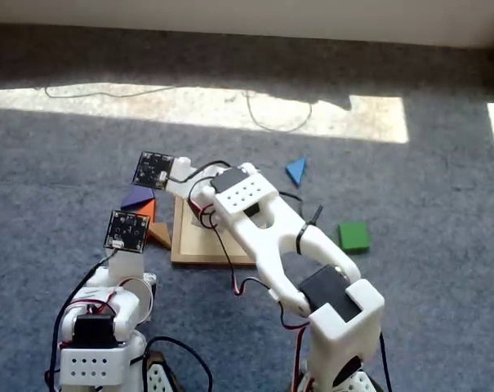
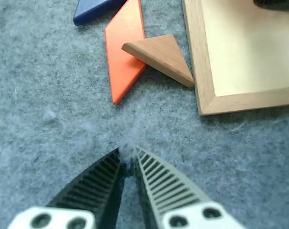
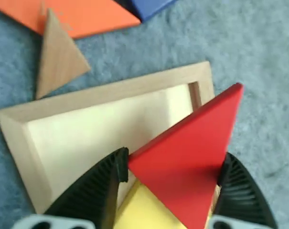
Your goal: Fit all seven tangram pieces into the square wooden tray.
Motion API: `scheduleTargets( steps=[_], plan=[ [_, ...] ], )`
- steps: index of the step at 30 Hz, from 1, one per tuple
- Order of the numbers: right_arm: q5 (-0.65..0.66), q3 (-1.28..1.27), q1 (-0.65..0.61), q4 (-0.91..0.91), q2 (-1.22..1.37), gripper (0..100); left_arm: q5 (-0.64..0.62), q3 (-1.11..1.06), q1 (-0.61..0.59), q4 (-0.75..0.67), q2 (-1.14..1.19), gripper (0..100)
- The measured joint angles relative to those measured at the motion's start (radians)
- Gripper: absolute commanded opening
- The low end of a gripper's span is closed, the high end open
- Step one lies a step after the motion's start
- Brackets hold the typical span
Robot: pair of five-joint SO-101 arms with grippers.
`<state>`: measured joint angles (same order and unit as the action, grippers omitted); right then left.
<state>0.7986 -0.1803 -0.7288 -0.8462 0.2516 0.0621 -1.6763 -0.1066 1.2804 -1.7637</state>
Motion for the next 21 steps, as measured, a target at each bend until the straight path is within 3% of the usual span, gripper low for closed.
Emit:
scheduleTargets(
  steps=[2, 9, 12, 16, 21],
  plan=[
    [0.000, 0.000, -0.018, -0.020, 0.000, 36.4, 0.000, 0.000, 0.000, 0.000, 0.000, 1],
    [0.000, 0.000, -0.025, -0.041, 0.000, 35.8, 0.000, 0.000, 0.000, 0.000, 0.000, 1],
    [0.000, 0.000, -0.025, -0.041, 0.000, 25.7, 0.000, 0.000, 0.000, 0.000, 0.000, 1],
    [-0.025, 0.000, -0.018, -0.041, -0.035, 0.0, 0.000, 0.000, 0.000, 0.000, 0.000, 1],
    [-0.255, 0.000, -0.018, -0.041, -0.124, 1.7, 0.000, 0.000, 0.000, 0.000, 0.000, 1]
  ],
)
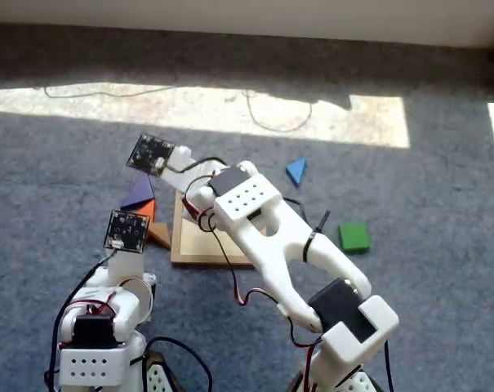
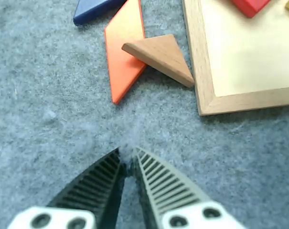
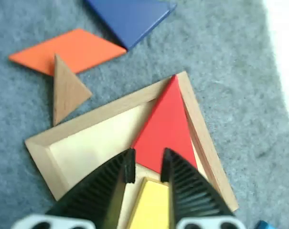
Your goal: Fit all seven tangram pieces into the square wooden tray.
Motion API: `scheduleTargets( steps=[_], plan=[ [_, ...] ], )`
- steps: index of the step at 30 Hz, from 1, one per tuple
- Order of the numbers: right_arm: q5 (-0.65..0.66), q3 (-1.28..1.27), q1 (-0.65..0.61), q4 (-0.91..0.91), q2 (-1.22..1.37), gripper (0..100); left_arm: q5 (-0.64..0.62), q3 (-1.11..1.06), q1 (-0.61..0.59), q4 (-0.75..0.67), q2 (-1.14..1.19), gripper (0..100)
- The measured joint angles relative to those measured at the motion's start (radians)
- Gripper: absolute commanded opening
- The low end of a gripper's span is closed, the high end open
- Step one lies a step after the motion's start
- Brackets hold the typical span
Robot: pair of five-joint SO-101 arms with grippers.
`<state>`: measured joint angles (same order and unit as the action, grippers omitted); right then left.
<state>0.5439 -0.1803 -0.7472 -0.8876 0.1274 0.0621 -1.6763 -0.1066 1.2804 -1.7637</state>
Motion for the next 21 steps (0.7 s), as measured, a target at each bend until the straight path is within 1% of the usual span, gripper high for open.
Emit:
scheduleTargets(
  steps=[4, 6, 8, 11, 13, 17, 21],
  plan=[
    [-0.184, 0.000, 0.000, 0.000, -0.003, 1.5, 0.000, 0.000, 0.000, 0.000, 0.000, 1],
    [-0.252, 0.000, 0.002, 0.008, 0.020, 1.5, 0.000, 0.000, 0.000, 0.000, 0.000, 1],
    [-0.301, 0.000, 0.014, 0.052, 0.061, 1.5, 0.000, 0.000, 0.000, 0.000, 0.000, 1],
    [-0.344, 0.000, 0.043, 0.137, 0.112, 1.5, 0.000, 0.000, 0.000, 0.000, 0.000, 1],
    [-0.356, 0.000, 0.058, 0.157, 0.147, 1.2, 0.000, 0.000, 0.000, 0.000, 0.000, 1],
    [-0.362, 0.002, 0.074, 0.149, 0.183, 1.2, 0.000, 0.000, 0.000, 0.000, 0.000, 1],
    [-0.362, 0.005, 0.092, 0.092, 0.184, 1.2, 0.000, 0.000, 0.000, 0.000, 0.000, 1]
  ],
)
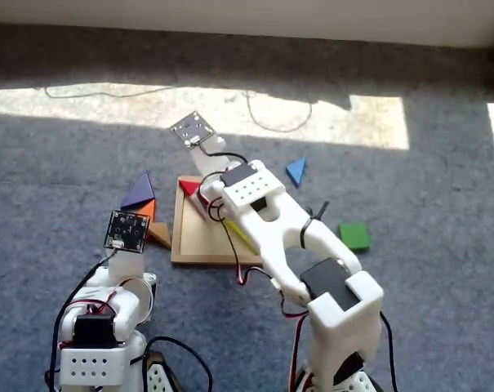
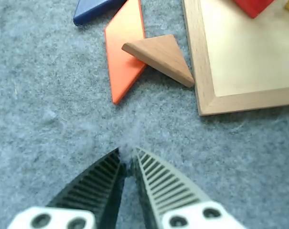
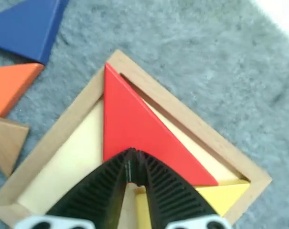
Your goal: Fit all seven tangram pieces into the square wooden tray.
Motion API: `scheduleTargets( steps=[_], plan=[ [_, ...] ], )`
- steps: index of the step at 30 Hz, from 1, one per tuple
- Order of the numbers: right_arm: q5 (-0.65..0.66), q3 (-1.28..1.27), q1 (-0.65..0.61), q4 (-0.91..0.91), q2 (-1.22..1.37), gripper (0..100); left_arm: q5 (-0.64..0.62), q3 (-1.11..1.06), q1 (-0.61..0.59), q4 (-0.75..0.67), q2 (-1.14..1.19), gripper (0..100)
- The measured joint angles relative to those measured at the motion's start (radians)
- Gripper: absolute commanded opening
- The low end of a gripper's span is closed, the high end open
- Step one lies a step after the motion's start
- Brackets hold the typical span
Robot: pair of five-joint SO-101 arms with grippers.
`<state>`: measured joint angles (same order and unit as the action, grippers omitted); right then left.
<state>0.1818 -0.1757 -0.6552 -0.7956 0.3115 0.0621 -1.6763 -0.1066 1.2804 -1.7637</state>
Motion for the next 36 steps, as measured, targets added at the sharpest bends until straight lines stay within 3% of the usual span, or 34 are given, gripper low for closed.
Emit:
scheduleTargets(
  steps=[9, 18, 31, 36],
  plan=[
    [0.190, 0.000, 0.091, -0.028, -0.002, 1.2, 0.000, 0.000, 0.000, 0.000, 0.000, 1],
    [0.207, 0.003, 0.123, -0.049, -0.026, 1.2, 0.000, 0.000, 0.000, 0.000, 0.000, 1],
    [0.207, 0.003, 0.130, -0.454, -0.404, 1.2, 0.000, 0.000, 0.000, 0.000, 0.000, 1],
    [0.207, 0.003, 0.187, -0.609, -0.483, 1.2, 0.000, 0.000, 0.000, 0.000, 0.000, 1]
  ],
)
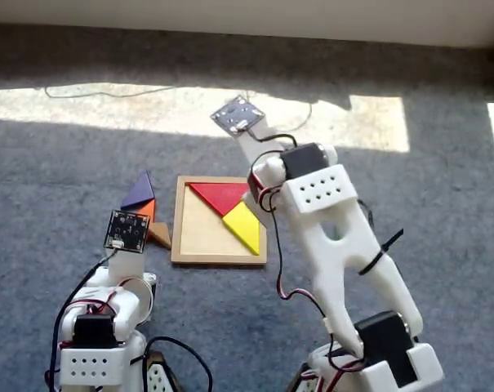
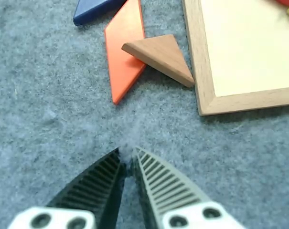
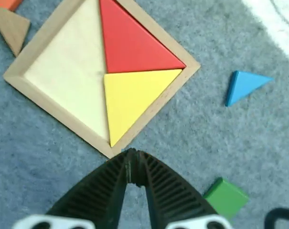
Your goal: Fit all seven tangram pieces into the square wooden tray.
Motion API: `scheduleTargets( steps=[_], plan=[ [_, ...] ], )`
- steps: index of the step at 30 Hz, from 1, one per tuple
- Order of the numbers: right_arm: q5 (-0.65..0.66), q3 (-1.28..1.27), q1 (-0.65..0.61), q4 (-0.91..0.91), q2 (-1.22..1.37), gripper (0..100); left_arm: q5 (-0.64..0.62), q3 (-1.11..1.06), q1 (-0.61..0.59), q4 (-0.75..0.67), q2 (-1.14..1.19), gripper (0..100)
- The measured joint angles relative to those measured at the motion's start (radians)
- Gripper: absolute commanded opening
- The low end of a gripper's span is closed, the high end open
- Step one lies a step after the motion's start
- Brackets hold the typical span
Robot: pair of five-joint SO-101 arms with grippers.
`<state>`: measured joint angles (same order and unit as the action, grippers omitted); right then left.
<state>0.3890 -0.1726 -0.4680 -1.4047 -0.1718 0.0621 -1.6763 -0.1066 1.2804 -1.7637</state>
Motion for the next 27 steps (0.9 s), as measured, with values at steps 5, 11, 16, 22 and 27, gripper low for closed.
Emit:
scheduleTargets(
  steps=[5, 11, 16, 22, 27],
  plan=[
    [0.000, 0.000, 0.132, -0.100, -0.043, 1.2, 0.000, 0.000, 0.000, 0.000, 0.000, 1],
    [0.000, -0.083, 0.281, -0.104, -0.051, 0.5, 0.000, 0.000, 0.000, 0.000, 0.000, 1],
    [0.002, -0.215, 0.354, -0.006, -0.055, 0.5, 0.000, 0.000, 0.000, 0.000, 0.000, 1],
    [-0.003, -0.302, 0.394, 0.078, -0.055, 0.5, 0.000, 0.000, 0.000, 0.000, 0.000, 1],
    [-0.092, -0.362, 0.393, 0.147, -0.060, 0.5, 0.000, 0.000, 0.000, 0.000, 0.000, 1]
  ],
)
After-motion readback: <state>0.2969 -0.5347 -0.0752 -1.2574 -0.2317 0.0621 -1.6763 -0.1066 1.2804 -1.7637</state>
